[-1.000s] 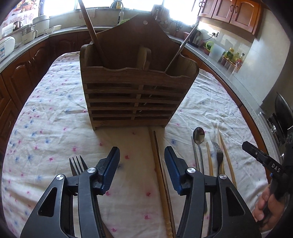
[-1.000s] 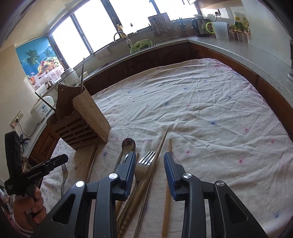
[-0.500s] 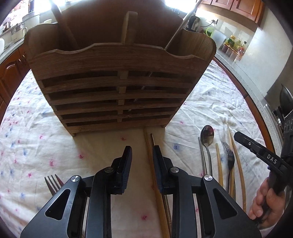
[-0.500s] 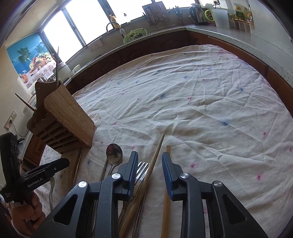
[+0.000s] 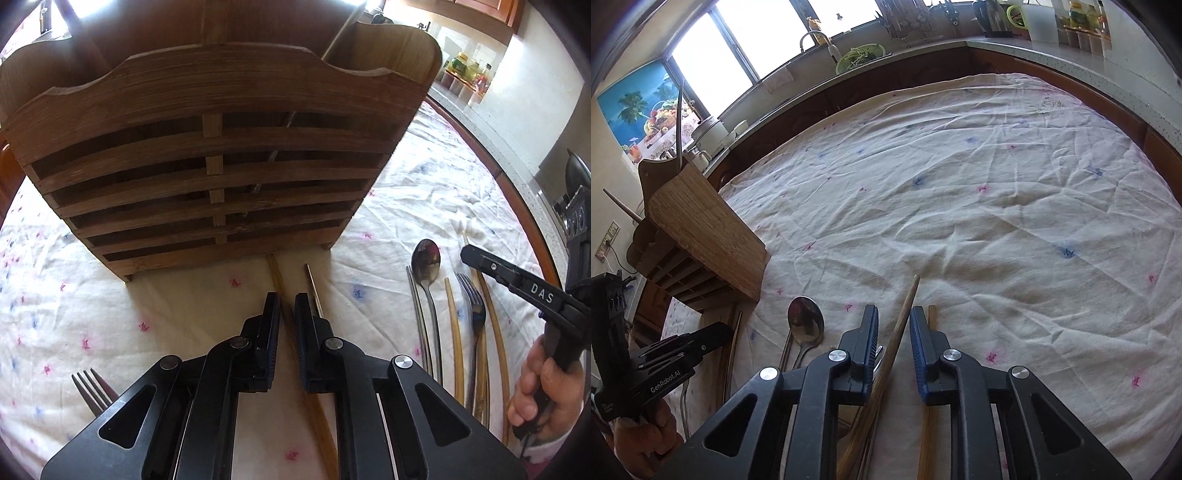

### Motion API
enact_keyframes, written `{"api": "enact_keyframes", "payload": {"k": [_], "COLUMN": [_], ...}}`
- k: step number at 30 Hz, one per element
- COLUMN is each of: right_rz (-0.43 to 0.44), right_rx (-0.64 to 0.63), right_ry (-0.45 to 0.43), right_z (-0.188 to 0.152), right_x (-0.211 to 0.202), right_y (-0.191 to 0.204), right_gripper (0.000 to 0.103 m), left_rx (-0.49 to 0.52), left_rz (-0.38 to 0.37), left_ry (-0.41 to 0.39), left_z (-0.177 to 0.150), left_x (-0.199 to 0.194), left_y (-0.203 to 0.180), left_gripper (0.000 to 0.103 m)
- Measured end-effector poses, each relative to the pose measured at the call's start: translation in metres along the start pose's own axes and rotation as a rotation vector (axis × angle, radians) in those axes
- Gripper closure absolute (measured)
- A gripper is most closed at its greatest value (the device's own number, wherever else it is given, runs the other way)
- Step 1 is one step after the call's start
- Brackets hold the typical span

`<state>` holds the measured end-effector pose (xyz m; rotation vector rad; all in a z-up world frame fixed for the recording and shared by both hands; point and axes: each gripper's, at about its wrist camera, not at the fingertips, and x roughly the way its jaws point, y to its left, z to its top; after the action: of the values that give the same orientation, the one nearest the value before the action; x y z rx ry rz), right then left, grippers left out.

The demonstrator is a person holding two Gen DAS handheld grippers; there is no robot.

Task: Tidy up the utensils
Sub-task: 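Close the left tool on a wooden chopstick while the right tool grasps another wooden chopstick, then lift both chopsticks and lower them into the wooden holder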

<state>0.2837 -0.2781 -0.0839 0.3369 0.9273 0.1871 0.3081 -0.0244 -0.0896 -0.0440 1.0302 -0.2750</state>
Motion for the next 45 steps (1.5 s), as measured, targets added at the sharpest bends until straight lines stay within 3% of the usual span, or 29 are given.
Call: {"api": "enact_keyframes", "payload": {"k": [8,13,17,22,35,38,45], "right_rz": [0.003,0.001,-0.006,0.033,0.122,0.135,0.161], "right_rx": [0.002,-0.002,-0.009,-0.014,-0.035,-0.05,-0.093], "right_ry": [0.013,0.019,0.019,-0.027,-0.216,-0.247,-0.319], "right_z": [0.01,0.018,0.018,0.013,0.005,0.003,-0.005], "right_x": [0.007,0.014,0.014,-0.009,-0.111,-0.13,-0.171], "right_y": [0.0,0.0,0.001,0.007,0.035,0.044,0.064], "right_gripper": [0.085,0.084,0.095,0.096,0.098,0.098,0.098], "left_rx": [-0.011,0.053,0.06,0.033,-0.019,-0.015,-0.015], "left_rz": [0.014,0.056,0.059,0.022,-0.125,-0.138,-0.161], "left_ry": [0.036,0.024,0.009,-0.008,-0.196,-0.245,-0.352], "left_z": [0.006,0.009,0.005,-0.008,-0.039,-0.043,-0.048], "left_x": [0.001,0.004,0.0,-0.016,-0.131,-0.151,-0.191], "left_y": [0.002,-0.013,-0.013,-0.006,0.007,0.018,-0.002], "left_gripper": [0.093,0.092,0.096,0.098,0.098,0.098,0.098]}}
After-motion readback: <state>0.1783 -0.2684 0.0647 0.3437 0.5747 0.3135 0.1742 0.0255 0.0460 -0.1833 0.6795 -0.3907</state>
